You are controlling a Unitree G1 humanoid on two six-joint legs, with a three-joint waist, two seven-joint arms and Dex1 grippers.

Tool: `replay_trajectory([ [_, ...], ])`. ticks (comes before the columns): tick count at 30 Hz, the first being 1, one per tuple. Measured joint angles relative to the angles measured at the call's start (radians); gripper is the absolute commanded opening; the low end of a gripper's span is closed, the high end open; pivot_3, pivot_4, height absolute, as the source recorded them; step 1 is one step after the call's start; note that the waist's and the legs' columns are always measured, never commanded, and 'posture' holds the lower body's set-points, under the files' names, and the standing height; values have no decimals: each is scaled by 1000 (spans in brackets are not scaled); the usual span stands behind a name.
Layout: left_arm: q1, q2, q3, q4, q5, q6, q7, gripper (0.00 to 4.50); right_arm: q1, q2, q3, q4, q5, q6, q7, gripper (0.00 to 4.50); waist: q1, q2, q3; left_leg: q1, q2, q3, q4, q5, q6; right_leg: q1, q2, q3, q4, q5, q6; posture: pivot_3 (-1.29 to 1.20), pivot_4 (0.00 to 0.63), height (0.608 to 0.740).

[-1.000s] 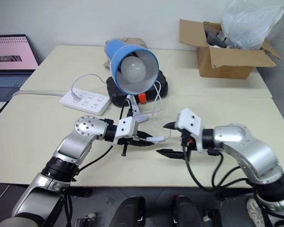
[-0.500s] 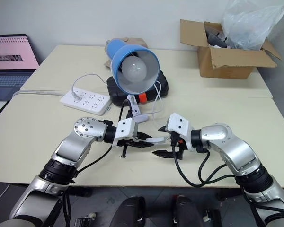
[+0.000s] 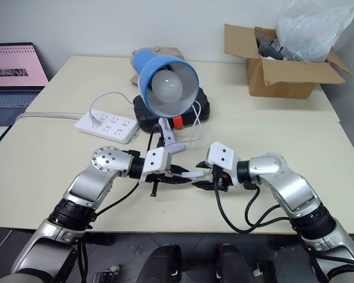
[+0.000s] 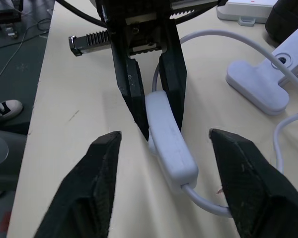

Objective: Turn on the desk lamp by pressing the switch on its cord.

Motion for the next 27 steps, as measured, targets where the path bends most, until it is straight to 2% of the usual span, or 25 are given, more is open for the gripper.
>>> replay_trajectory([
  [1, 0, 0, 0, 0, 0, 0, 0, 410, -3, 0, 6, 6, -11, -15, 5, 1665, 0, 0, 0, 0, 0, 0, 0, 0, 0, 0, 0, 0, 0, 0, 0, 0, 150, 740],
  [5, 0, 1, 0, 0, -1, 1, -4, 409, -14, -6, 20, 20, -54, -66, 26, 849, 0, 0, 0, 0, 0, 0, 0, 0, 0, 0, 0, 0, 0, 0, 0, 0, 150, 740],
  [8, 0, 8, -2, -2, 1, -1, -13, 409, -15, -8, 31, 29, -83, -108, 49, 648, 0, 0, 0, 0, 0, 0, 0, 0, 0, 0, 0, 0, 0, 0, 0, 0, 150, 740],
  [19, 0, 9, -3, -3, 4, -12, -22, 409, -17, -7, 29, 47, -112, -159, 93, 540, 0, 0, 0, 0, 0, 0, 0, 0, 0, 0, 0, 0, 0, 0, 0, 0, 150, 740],
  [21, 0, 10, -3, -3, 4, -16, -22, 409, -17, -5, 26, 48, -112, -159, 96, 1237, 0, 0, 0, 0, 0, 0, 0, 0, 0, 0, 0, 0, 0, 0, 0, 0, 150, 740],
  [27, -2, 6, -1, -3, 3, -6, -3, 409, -15, 5, 16, 72, -112, -158, 91, 2606, 0, 0, 0, 0, 0, 0, 0, 0, 0, 0, 0, 0, 0, 0, 0, 0, 150, 740],
])
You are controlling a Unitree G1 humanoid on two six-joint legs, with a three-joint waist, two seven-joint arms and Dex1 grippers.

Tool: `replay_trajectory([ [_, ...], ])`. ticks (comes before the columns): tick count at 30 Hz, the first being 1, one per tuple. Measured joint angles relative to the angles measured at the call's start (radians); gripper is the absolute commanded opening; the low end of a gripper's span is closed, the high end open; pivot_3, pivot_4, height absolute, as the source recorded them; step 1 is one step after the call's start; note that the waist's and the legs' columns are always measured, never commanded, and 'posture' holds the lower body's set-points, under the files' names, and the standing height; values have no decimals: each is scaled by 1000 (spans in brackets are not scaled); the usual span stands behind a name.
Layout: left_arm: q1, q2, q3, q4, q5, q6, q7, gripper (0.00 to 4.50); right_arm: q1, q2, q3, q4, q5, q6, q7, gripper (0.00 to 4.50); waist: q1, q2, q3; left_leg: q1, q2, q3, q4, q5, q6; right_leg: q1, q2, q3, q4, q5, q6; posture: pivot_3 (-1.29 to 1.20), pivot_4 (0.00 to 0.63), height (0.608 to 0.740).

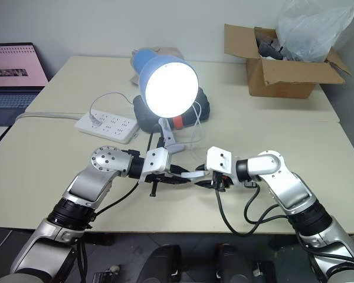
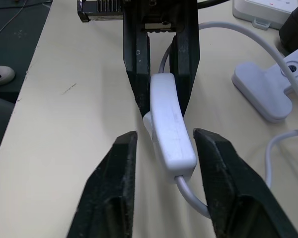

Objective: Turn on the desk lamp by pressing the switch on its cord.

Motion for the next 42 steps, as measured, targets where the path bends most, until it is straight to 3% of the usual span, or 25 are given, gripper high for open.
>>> replay_trajectory([
  [8, -2, 6, -1, 9, 8, -25, 2, 409, 2, -3, -41, -50, 50, 64, 3, 4479, 0, 0, 0, 0, 0, 0, 0, 0, 0, 0, 0, 0, 0, 0, 0, 0, 150, 740],
  [13, -41, -36, -12, 130, 58, -92, 31, 409, 32, -52, -153, -178, 118, 132, -16, 4500, 8, 0, 0, 0, 0, 0, 1, 0, 0, 0, 0, 0, 0, 0, 0, 0, 150, 740],
  [18, -94, -110, -33, 287, 121, -177, 91, 409, 170, -152, -266, -283, 154, 198, -41, 4500, 20, 0, 0, -1, -1, 0, 2, 0, 0, 0, -1, 0, 0, 0, 0, 0, 150, 740],
  [25, -138, -183, -63, 417, 156, -237, 91, 409, 281, -180, -369, -433, 220, 300, -111, 4500, 12, 0, 0, -1, 0, -2, 2, 0, 0, 0, 0, -2, 0, 0, 0, 0, 150, 740],
  [26, -148, -188, -63, 438, 159, -237, 92, 1111, 302, -183, -374, -450, 231, 311, -121, 4500, 13, 0, 0, -1, 0, -2, 2, 0, 0, 0, 0, -2, 0, 0, 0, 0, 150, 740],
  [30, -155, -192, -63, 481, 177, -252, 94, 1734, 330, -184, -381, -480, 245, 341, -158, 4500, 6, 0, 0, -1, 0, -2, 2, 0, 0, 0, 0, -1, 0, 0, 0, 0, 150, 740],
  [36, -156, -185, -42, 469, 155, -263, 67, 3070, 338, -188, -386, -485, 257, 343, -191, 4500, 6, 0, 0, -1, 0, -2, 2, 0, 0, 0, 0, -2, 0, 0, 0, 0, 150, 740],
  [39, -155, -139, -13, 419, 137, -264, 61, 3727, 339, -199, -386, -475, 258, 339, -193, 4500, 2, 0, 0, -1, 0, -2, 2, 0, 0, 0, 0, -2, 0, 0, 0, 0, 150, 740],
  [42, -154, -68, 39, 344, 112, -256, 57, 4049, 344, -211, -399, -460, 263, 335, -192, 4500, 1, 0, 0, -1, 0, -2, 2, 0, 0, 0, 0, -2, 0, 0, 0, 0, 150, 740],
])
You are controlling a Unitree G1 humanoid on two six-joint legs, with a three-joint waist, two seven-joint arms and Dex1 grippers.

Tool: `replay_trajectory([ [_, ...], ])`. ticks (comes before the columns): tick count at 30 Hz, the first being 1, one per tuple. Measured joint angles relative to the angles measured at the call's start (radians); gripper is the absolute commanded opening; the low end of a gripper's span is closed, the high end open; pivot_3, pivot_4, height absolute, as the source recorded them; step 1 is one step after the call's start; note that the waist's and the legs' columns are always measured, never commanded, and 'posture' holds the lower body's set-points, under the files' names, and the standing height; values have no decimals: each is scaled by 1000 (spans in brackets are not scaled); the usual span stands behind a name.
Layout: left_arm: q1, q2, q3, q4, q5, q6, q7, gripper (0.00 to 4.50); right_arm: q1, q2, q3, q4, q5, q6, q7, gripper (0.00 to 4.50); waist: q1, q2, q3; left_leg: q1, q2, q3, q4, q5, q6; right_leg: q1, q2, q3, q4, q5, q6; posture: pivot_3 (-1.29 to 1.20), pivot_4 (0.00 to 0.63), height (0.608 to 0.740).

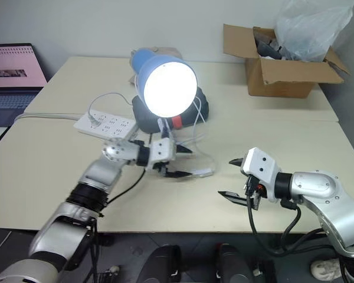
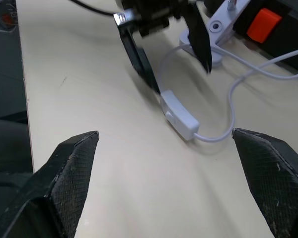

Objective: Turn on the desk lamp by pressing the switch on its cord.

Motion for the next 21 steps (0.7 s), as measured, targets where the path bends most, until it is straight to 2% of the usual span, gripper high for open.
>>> replay_trajectory([
  [2, 19, 34, 24, -61, -25, 29, -8, 4049, 1, -5, -3, 7, 2, -12, 2, 4500, 0, 0, 0, 0, 0, 0, 0, 0, 0, 0, 0, 0, 0, 0, 0, 0, 150, 740],
  [7, 157, 211, 106, -286, -88, 174, -51, 4049, 6, -32, -22, 73, 6, -38, 23, 4500, -6, 0, 0, 0, 0, 0, 0, 0, 0, 0, 0, 0, 0, 0, 0, 0, 150, 740],
  [11, 271, 296, 194, -431, -157, 295, -42, 4049, 6, -44, -71, 121, 13, -85, 50, 4500, -3, 0, 0, 0, 0, 0, 0, 0, 0, 0, -1, 0, 0, 0, 0, 0, 150, 740],
  [16, 392, 347, 311, -576, -282, 463, -20, 4049, 36, -81, -130, 158, 29, -157, 127, 4500, 2, 0, 0, 0, 0, 0, 0, 0, 0, 1, -2, 0, -1, 0, 0, 0, 150, 740],
  [21, 489, 354, 378, -648, -337, 548, 28, 4049, 35, -103, -144, 203, 42, -196, 175, 4500, 1, 0, 0, 1, 0, 0, 0, 0, 0, 0, -2, -1, 0, 0, 0, 0, 150, 740],
])
